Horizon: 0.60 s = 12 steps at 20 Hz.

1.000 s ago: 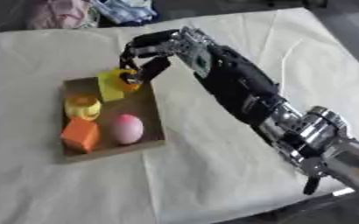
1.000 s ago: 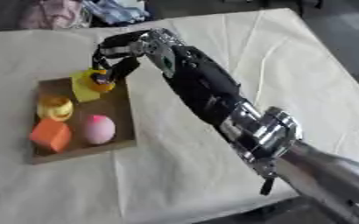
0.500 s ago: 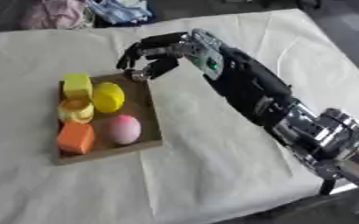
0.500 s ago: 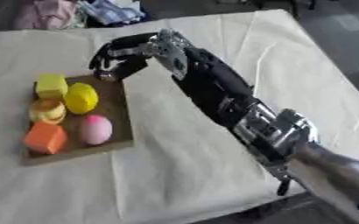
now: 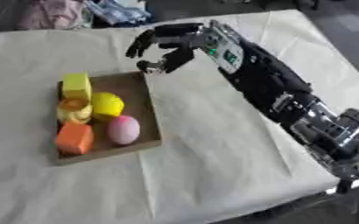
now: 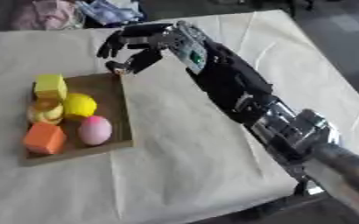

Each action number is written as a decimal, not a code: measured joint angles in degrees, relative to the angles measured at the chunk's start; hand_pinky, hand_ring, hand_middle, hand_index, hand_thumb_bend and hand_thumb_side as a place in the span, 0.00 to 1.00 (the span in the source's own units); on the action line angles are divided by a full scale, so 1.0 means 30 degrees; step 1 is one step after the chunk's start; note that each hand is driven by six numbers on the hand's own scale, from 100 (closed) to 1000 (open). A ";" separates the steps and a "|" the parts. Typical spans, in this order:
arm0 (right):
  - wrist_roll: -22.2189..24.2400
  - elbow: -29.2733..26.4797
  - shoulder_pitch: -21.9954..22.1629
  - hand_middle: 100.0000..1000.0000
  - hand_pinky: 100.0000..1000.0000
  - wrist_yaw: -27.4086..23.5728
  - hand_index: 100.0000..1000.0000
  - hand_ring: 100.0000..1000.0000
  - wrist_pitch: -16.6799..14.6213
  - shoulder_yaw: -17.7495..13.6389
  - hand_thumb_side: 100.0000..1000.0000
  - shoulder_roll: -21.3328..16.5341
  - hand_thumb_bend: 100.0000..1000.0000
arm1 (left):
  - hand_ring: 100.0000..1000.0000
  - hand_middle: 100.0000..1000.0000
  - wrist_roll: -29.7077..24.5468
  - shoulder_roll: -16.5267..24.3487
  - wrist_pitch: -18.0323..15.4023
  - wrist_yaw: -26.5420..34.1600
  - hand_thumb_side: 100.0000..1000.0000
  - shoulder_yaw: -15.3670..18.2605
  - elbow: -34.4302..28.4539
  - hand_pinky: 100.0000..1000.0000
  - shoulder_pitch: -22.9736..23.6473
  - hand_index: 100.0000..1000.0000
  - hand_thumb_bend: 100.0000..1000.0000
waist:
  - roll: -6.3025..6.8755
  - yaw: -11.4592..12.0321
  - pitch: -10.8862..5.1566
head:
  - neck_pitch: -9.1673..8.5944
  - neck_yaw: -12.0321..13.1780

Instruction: Pick up objects on the table and place them in the box.

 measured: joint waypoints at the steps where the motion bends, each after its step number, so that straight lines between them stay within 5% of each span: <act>1: 0.0000 -0.0371 0.0088 0.77 0.86 -0.0539 0.90 0.78 0.0000 -0.0326 0.36 -0.0183 0.00 | 0.52 0.51 0.0005 0.0001 -0.0005 -0.0001 0.58 0.0008 0.0000 0.66 0.0019 0.79 0.00 | 0.0000 -0.0030 -0.0002 | 0.0000 0.0019; 3: 0.0000 -0.1100 0.0263 0.78 0.85 -0.1798 0.91 0.78 0.0000 -0.1116 0.13 -0.0552 0.00 | 0.52 0.52 0.0019 0.0002 -0.0015 -0.0004 0.58 0.0061 0.0000 0.66 0.0075 0.79 0.00 | 0.0000 -0.0107 -0.0004 | 0.0000 0.0089; 12: 0.0527 -0.3041 0.2297 0.79 0.86 -0.8116 0.93 0.75 0.0527 -0.5643 0.18 -0.1292 0.00 | 0.53 0.53 0.0207 0.0004 -0.0097 -0.0006 0.58 0.0223 0.0000 0.66 0.0148 0.78 0.00 | 0.0007 -0.0457 -0.0004 | 0.0001 0.0461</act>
